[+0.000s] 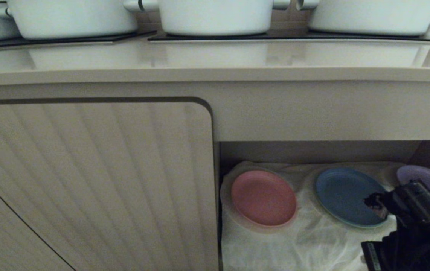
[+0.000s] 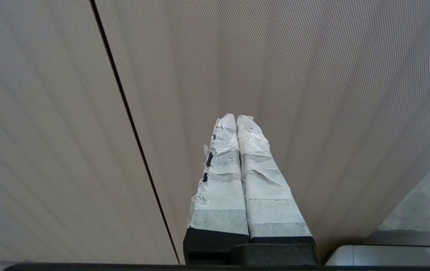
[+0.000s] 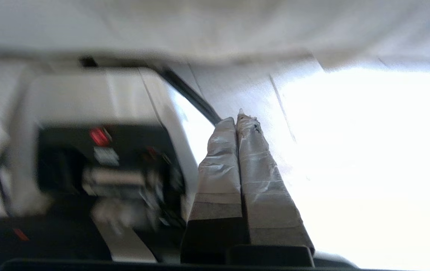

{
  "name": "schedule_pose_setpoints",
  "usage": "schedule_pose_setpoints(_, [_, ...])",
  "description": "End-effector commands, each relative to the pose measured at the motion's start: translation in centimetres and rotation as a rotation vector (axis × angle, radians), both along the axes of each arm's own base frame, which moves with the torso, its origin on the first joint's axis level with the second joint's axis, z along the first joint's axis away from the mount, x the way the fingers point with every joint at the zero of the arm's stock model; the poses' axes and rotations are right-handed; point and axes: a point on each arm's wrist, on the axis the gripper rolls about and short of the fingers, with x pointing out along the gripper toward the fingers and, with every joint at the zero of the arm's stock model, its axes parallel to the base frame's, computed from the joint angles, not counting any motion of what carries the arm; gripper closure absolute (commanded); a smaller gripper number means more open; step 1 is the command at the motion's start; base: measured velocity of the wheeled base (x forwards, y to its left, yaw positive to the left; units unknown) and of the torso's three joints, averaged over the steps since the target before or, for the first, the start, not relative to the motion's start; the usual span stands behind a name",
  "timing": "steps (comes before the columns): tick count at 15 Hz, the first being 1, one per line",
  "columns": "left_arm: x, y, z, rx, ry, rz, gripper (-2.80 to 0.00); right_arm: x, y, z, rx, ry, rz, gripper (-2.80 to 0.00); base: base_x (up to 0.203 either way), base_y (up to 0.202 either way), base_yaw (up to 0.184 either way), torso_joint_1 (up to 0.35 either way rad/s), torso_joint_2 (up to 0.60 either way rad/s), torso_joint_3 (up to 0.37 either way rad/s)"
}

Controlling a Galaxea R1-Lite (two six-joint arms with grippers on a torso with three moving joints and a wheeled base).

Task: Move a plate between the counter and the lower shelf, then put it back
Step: Pick up the plate in the cupboard

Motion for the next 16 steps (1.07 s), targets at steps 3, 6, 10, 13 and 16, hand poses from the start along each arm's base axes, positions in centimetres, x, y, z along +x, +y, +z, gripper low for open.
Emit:
schedule_pose_setpoints(3, [0.0, 0.0, 0.0, 0.000, -0.001, 0.001, 0.00, -3.6, -1.5, 2.0, -0.041, -0.025, 0.035, 0.00, 0.000, 0.000, 0.000, 0.000, 0.00, 0.000])
schedule_pose_setpoints(6, [0.0, 0.0, 0.0, 0.000, -0.001, 0.001, 0.00, -5.8, -2.6, 2.7, -0.067, -0.117, 0.018, 0.00, 0.000, 0.000, 0.000, 0.000, 0.00, 0.000])
schedule_pose_setpoints(10, [0.0, 0.0, 0.0, 0.000, -0.001, 0.001, 0.00, -8.6, -4.7, 3.4, -0.062, -0.372, -0.038, 0.00, 0.000, 0.000, 0.000, 0.000, 0.00, 0.000])
schedule_pose_setpoints(13, [0.0, 0.0, 0.0, 0.000, -0.001, 0.001, 0.00, -11.9, -5.8, 1.9, -0.104, -0.561, -0.044, 0.00, 0.000, 0.000, 0.000, 0.000, 0.00, 0.000])
schedule_pose_setpoints(16, [0.0, 0.0, 0.0, 0.000, -0.001, 0.001, 0.00, -14.6, -6.3, -0.4, -0.157, -0.743, -0.061, 0.00, 0.000, 0.000, 0.000, 0.000, 0.00, 0.000])
